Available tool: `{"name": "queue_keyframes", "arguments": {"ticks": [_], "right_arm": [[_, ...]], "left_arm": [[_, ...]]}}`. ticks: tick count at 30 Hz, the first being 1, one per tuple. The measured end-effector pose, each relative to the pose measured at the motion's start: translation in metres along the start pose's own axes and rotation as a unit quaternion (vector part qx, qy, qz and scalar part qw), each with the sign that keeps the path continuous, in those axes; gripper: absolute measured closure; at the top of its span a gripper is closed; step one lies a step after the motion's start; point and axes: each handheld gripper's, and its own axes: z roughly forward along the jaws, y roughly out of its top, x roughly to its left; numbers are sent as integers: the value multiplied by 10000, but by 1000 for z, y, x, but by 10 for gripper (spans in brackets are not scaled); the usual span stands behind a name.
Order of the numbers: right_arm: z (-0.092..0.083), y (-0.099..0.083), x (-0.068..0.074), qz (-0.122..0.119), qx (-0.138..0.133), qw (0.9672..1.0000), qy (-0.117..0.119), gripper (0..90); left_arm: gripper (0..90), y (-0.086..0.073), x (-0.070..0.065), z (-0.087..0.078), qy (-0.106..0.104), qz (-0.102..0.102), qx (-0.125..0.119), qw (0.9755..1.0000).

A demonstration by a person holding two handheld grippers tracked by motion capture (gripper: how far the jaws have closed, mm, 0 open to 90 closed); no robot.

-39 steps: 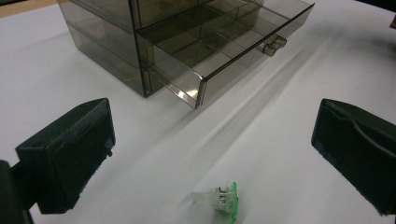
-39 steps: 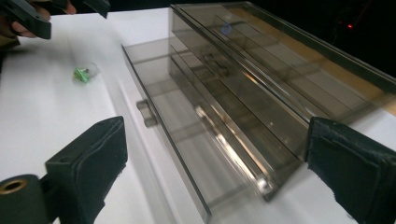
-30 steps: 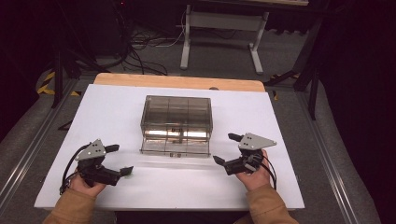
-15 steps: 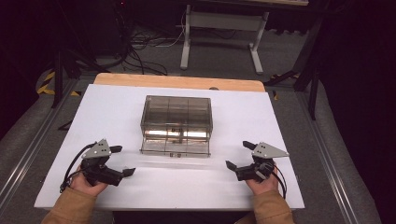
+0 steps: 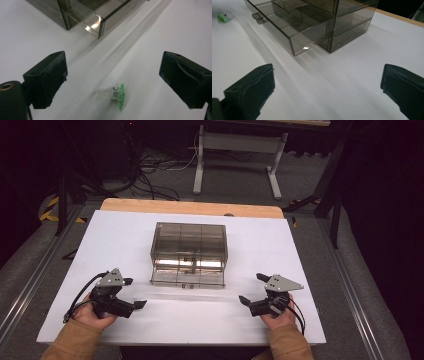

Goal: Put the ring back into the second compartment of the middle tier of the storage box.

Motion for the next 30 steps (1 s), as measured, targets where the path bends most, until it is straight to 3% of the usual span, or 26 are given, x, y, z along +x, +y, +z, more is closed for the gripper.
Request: {"name": "queue_keyframes", "arguments": {"ticks": [4,10,21,26,30], "right_arm": [[0,0,0,10,11,10000,14,0],[1,0,0,-15,27,10000,35,0],[3,-1,1,-21,103,9999,117,0],[3,-1,1,-2,120,9998,152,0],[3,-1,1,-3,122,9998,151,0]], "left_arm": [[134,0,-1,4,33,23,414,9991],[160,0,-5,10,85,212,943,9953],[297,-1,-6,16,-198,260,1375,9900],[404,-1,-6,17,-77,296,1465,9887],[558,-1,-7,16,126,297,1573,9870]]}}
